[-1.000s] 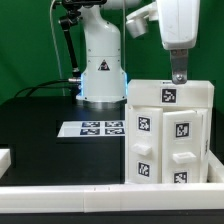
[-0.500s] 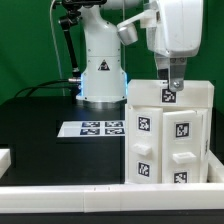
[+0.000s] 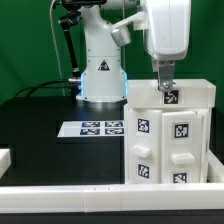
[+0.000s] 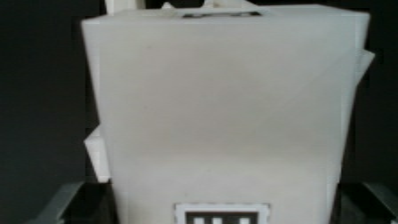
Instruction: Assemble cabinet
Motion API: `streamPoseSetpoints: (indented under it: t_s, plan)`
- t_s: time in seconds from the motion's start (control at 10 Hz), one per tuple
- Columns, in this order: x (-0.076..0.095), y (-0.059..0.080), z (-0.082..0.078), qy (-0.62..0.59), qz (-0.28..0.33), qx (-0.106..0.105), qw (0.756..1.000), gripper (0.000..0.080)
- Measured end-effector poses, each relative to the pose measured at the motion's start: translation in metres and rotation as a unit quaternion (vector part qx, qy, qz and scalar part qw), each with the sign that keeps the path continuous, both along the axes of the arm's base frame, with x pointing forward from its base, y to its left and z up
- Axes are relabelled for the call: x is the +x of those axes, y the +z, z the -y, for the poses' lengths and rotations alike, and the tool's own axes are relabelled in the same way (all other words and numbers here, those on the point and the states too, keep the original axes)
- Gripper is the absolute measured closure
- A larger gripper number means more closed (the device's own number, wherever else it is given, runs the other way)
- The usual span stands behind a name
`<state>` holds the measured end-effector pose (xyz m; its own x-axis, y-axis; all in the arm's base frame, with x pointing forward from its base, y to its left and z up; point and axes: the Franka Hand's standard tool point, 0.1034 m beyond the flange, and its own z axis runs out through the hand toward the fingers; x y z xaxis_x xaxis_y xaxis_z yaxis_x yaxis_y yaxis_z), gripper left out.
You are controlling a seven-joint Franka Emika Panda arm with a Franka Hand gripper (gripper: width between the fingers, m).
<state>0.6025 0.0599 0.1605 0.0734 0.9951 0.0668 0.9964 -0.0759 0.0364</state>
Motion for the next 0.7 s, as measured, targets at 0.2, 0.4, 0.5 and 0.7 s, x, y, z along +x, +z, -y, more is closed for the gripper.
streamPoseSetpoints:
  t_s: [0.2,0.4,0.5,0.7]
  plan:
    - [0.0,0.0,0.0002,0.0,0.0,0.0,1.0,0.0242]
    - [0.0001,0.0,0.0003,0.0,0.0,0.0,1.0,0.0242]
    - [0.0001,0.0,0.0004,-0.013,-0.001,0.001,1.0,0.0242]
    - [0.0001,0.0,0.0006,-0.017,-0.001,0.001,1.0,0.024]
